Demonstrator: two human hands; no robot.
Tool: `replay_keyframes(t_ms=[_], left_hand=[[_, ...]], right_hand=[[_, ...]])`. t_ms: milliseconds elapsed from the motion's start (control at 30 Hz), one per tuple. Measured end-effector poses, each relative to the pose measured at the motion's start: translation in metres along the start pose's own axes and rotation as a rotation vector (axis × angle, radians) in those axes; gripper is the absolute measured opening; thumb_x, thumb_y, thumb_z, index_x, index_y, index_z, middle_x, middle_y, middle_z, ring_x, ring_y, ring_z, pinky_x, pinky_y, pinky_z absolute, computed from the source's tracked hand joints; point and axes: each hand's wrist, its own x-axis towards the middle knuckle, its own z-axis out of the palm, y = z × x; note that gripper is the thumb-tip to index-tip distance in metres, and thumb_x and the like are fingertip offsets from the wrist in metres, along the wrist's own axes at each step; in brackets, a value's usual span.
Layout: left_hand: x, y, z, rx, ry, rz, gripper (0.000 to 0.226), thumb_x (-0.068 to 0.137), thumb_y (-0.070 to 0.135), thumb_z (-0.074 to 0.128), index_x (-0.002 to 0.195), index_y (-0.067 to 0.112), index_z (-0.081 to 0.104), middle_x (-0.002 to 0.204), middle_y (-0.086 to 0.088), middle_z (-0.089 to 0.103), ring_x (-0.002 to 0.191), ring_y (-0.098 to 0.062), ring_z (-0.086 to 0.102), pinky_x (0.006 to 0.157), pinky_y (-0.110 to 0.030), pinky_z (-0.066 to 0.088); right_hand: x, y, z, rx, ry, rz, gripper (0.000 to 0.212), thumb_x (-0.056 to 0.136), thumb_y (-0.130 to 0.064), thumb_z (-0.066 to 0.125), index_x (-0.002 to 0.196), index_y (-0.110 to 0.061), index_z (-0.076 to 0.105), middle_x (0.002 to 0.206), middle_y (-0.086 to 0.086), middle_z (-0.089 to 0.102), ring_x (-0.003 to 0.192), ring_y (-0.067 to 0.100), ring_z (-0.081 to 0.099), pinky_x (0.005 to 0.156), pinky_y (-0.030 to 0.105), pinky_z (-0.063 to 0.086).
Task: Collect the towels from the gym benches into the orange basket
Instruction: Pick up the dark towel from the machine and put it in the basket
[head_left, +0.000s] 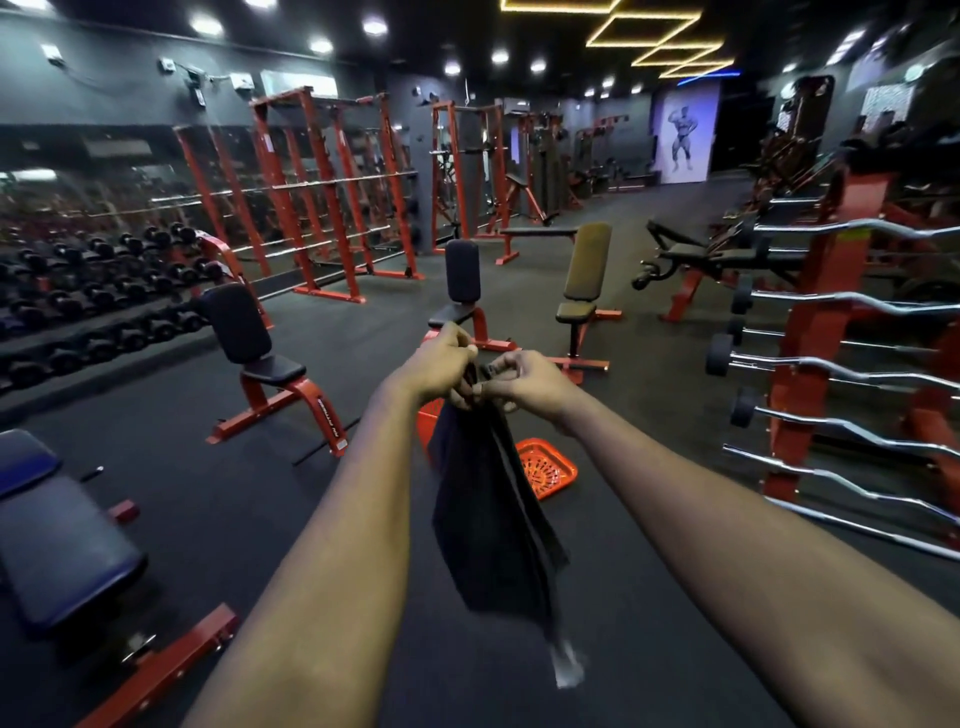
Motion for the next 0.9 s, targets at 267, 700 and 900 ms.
replay_keyframes(t_ms=[267, 700, 900], left_hand=[[-0.005, -0.043, -0.024, 0.249, -0.111, 0.075, 0.048, 0.073, 0.016, 0.072, 0.114, 0.017, 0.047, 0.103, -0.01, 0.063, 0.092, -0.022, 0.061, 0.078, -0.035, 0.053], [-0.007, -0.109, -0.047, 0.278, 0.185, 0.064, 0.025, 0.087, 0.013, 0.063, 0.069, 0.018, 0.046, 0.067, 0.002, 0.061, 0.066, -0.019, 0.059, 0.055, -0.027, 0.046], [-0.013, -0.054, -0.06, 0.018, -0.038, 0.081, 0.014, 0.081, 0.0, 0.053, 0.073, 0.01, 0.047, 0.064, -0.014, 0.048, 0.053, -0.025, 0.054, 0.046, -0.029, 0.046]], right_hand=[[0.002, -0.013, -0.003, 0.028, 0.143, -0.137, 0.007, 0.072, -0.016, 0.06, 0.074, -0.013, 0.065, 0.067, 0.003, 0.059, 0.066, 0.013, 0.053, 0.062, 0.027, 0.04], [0.016, 0.023, -0.065, -0.308, 0.558, 0.229, 0.02, 0.088, -0.024, 0.053, 0.088, -0.015, 0.07, 0.094, 0.008, 0.068, 0.091, 0.029, 0.059, 0.072, 0.028, 0.039], [0.022, 0.038, -0.086, -0.246, 0.609, 0.422, 0.041, 0.074, -0.028, 0.049, 0.1, -0.004, 0.069, 0.103, 0.016, 0.071, 0.096, 0.036, 0.067, 0.078, 0.035, 0.052]])
